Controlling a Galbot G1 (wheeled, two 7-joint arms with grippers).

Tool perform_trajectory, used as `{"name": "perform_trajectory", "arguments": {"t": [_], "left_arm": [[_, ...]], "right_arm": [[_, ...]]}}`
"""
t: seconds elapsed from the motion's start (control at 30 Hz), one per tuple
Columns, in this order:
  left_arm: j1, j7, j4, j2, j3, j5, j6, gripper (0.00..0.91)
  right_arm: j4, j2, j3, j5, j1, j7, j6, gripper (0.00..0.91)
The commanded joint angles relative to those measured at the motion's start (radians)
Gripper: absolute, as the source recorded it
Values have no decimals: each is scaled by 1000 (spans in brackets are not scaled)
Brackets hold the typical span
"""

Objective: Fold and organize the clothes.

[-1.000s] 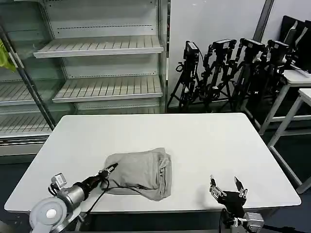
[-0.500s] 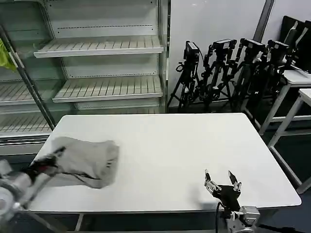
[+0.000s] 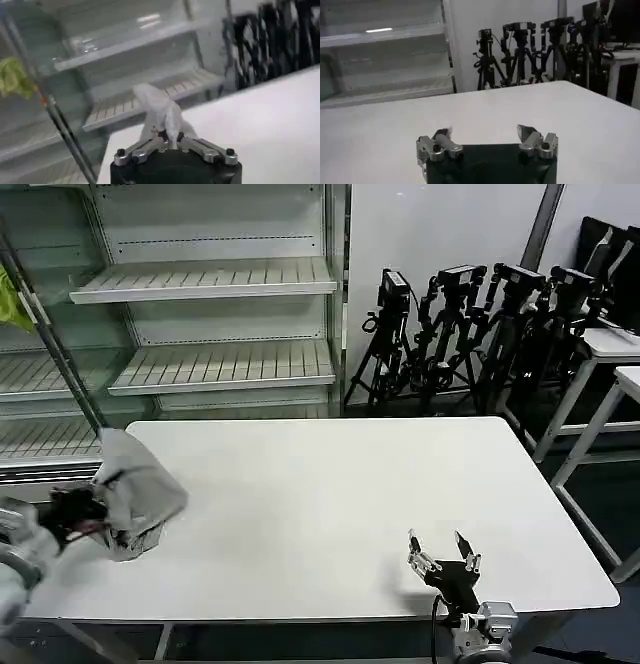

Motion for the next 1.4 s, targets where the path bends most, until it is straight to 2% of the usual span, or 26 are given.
{"name": "perform_trajectory", "arguments": {"t": [0.03,0.17,0.37,0.57,0.77,0.8,0.83,0.93,1.1,1.3,1.4], "left_arm": [[-328,-75,41,-206,767,404,-12,60],[-542,-156,102,-342,917,211,38,71],[-678,-226,213,-490,1006,43,40,71],[-746,-299,319,-593,1061,-28,40,71],[-795,-317,395,-650,1088,-29,39,71],[-798,-319,406,-656,1087,-26,39,312],[-798,-318,411,-659,1085,-24,38,907],[-798,-314,420,-676,1055,-24,32,907],[-780,-247,381,-690,990,-57,-90,907],[-692,-194,200,-662,917,-115,-143,907],[-614,-176,88,-620,840,-78,-193,907]], "right_arm": [[-12,37,-1,-91,-43,0,26,907],[-10,50,19,-121,-68,1,27,907],[-18,48,42,-124,-82,1,29,907],[-23,44,52,-116,-79,1,27,907],[-25,44,50,-107,-72,2,22,907],[-21,43,50,-107,-71,2,21,907],[-19,41,52,-105,-72,2,20,907],[-9,35,59,-96,-71,2,10,907],[9,29,65,-95,-71,-2,6,907],[50,15,73,-98,-70,-2,18,907],[71,0,81,-127,-71,-8,59,907]]}}
